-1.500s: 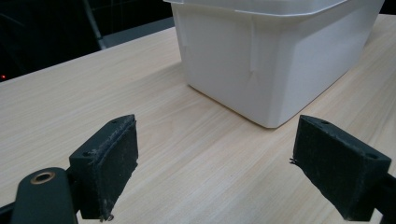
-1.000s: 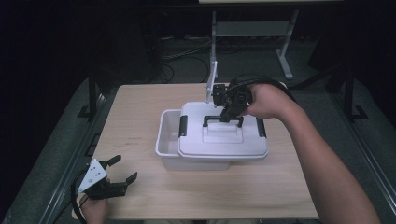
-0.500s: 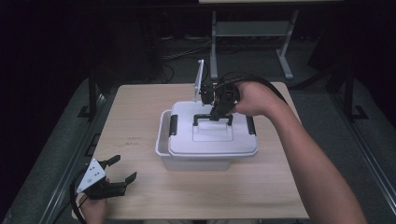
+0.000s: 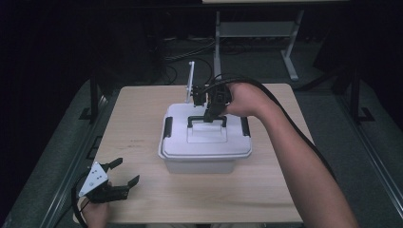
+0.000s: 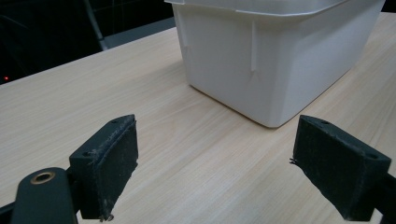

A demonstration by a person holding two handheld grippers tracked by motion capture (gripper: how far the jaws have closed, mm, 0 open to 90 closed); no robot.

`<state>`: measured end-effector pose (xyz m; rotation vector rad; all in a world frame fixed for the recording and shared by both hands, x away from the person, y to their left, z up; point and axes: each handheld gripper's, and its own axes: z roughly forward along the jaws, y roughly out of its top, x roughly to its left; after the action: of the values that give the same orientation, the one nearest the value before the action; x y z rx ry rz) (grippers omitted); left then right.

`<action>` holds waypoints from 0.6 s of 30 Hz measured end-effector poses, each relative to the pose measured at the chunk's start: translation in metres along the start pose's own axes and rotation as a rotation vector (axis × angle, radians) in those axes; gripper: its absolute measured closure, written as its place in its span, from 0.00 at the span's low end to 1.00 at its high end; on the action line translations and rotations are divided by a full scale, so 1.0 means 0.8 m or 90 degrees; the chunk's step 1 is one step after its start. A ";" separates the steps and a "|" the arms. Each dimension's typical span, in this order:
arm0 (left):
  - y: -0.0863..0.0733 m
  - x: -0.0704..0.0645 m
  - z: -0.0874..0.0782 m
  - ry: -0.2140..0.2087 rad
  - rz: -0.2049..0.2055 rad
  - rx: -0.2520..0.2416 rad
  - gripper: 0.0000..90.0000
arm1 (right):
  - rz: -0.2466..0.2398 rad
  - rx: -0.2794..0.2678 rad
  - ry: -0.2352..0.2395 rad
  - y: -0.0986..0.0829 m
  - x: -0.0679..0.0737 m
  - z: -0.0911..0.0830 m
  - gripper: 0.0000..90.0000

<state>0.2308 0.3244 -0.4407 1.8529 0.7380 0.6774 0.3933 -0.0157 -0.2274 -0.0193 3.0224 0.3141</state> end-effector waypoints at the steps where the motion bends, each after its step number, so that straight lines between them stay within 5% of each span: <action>1: 0.000 0.000 0.000 0.000 0.000 0.000 0.15 | 0.002 0.003 0.002 0.001 -0.001 0.001 0.94; 18: 0.000 0.001 -0.001 0.002 0.001 -0.001 0.15 | 0.020 0.013 0.012 0.012 -0.014 0.018 0.94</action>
<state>0.2308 0.3252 -0.4403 1.8516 0.7383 0.6818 0.4058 -0.0035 -0.2382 0.0273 3.0468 0.2875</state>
